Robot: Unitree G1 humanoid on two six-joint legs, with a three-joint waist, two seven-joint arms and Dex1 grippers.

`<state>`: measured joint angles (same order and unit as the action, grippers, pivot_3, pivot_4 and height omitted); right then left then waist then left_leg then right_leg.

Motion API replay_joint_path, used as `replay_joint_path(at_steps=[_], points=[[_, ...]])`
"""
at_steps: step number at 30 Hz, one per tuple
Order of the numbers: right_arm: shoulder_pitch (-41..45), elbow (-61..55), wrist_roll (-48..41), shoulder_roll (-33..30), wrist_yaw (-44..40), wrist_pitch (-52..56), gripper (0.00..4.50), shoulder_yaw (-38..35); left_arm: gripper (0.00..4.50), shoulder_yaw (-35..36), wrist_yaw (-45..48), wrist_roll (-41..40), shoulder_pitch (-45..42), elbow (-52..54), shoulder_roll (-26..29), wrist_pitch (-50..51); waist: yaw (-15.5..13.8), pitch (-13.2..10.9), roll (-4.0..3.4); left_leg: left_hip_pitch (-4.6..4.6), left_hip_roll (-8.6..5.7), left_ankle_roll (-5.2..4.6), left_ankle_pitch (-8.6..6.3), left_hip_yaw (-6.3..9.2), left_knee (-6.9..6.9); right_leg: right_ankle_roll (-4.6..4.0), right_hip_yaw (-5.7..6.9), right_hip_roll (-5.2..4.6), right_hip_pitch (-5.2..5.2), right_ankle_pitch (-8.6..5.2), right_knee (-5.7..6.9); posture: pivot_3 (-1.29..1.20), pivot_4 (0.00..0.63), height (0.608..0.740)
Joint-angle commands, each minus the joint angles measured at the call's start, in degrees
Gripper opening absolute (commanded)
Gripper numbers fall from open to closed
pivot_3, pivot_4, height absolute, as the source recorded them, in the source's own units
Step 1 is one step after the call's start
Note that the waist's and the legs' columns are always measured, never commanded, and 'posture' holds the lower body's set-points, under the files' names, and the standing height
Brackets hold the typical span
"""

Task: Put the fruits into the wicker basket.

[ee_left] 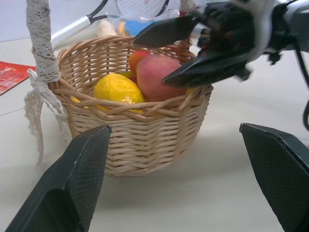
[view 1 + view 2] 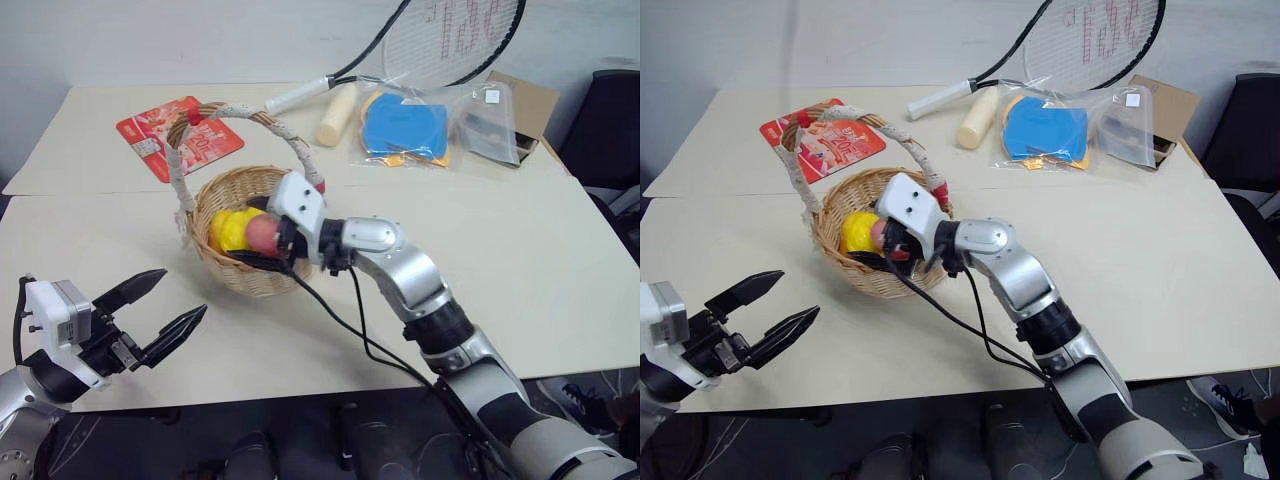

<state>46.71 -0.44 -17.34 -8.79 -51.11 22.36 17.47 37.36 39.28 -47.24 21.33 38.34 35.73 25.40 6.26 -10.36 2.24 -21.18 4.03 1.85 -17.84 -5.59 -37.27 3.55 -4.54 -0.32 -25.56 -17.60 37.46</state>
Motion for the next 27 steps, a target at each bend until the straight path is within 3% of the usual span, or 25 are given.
replay_joint_path(at_steps=[1, 5, 8, 15, 22, 25, 27], points=[[-3.71, -7.24, -7.97, -7.17, -10.72, 0.92, 4.47, -4.41, 4.5, 2.48, -0.28, -1.37, 0.12, 1.91, 0.61, -1.01, -0.46, 0.01, 0.01, -0.01, -0.01, -0.02, -0.01, 0.09, -0.01, 0.0, 0.08, -0.02, 0.06, 0.0, -0.03, 0.0, 0.15, 0.74], [-7.61, -9.54, -13.83, -17.6, -17.55, 7.99, 4.47, -7.77, 4.5, 3.12, 0.18, -1.51, 1.1, 1.81, 0.2, -1.49, -0.83, 0.0, 0.05, -0.01, -0.16, -0.15, -0.08, 0.1, -0.06, 0.01, 0.15, -0.2, 0.14, 0.0, -0.09, 0.0, 0.15, 0.74], [-6.63, -3.2, -12.61, -21.17, -19.05, 6.41, 4.47, -9.69, 4.5, 2.95, 0.03, -1.7, 1.43, 2.06, -0.18, -1.6, -0.33, -0.03, 0.05, 0.04, -0.19, -0.19, -0.06, 0.05, -0.07, 0.08, 0.05, -0.16, 0.14, 0.04, -0.06, 0.0, 0.15, 0.74], [5.39, 20.51, -5.82, -15.11, -14.78, -7.9, 4.47, -13.02, 4.5, 0.92, -0.37, -0.98, 0.35, 2.05, -0.5, -1.89, 0.43, -0.05, 0.04, 0.16, -0.23, -0.18, 0.01, 0.05, -0.07, 0.03, -0.24, 0.31, 0.11, 0.08, 0.07, 0.0, 0.15, 0.74], [14.32, 34.72, -1.44, -6.13, -17.02, -18.46, 4.47, -11.1, 4.5, -0.62, -0.32, -0.79, -0.56, 1.73, -0.14, -1.44, 0.63, -0.07, 0.0, 0.11, 0.15, -0.07, 0.02, -0.05, -0.06, 0.0, -0.31, 0.39, 0.05, 0.06, 0.01, 0.0, 0.15, 0.74], [16.72, 39.87, -0.1, -3.82, -18.7, -20.74, 3.86, -11.01, 4.5, -2.2, -0.55, 0.11, -0.44, 2.27, -0.38, -1.46, 0.77, -0.08, -0.01, 0.11, 0.15, -0.04, 0.03, -0.11, -0.09, 0.01, -0.29, 0.28, 0.05, 0.06, 0.02, 0.0, 0.15, 0.74], [17.25, 41.49, 0.37, -3.64, -20.07, -21.79, 3.2, -11.3, 4.5, -2.51, -0.79, 0.17, -0.31, 2.62, -0.46, -1.57, 0.67, -0.07, -0.01, 0.09, 0.11, -0.04, 0.03, -0.12, -0.12, 0.02, -0.26, 0.2, 0.06, 0.07, 0.03, 0.0, 0.15, 0.74]])
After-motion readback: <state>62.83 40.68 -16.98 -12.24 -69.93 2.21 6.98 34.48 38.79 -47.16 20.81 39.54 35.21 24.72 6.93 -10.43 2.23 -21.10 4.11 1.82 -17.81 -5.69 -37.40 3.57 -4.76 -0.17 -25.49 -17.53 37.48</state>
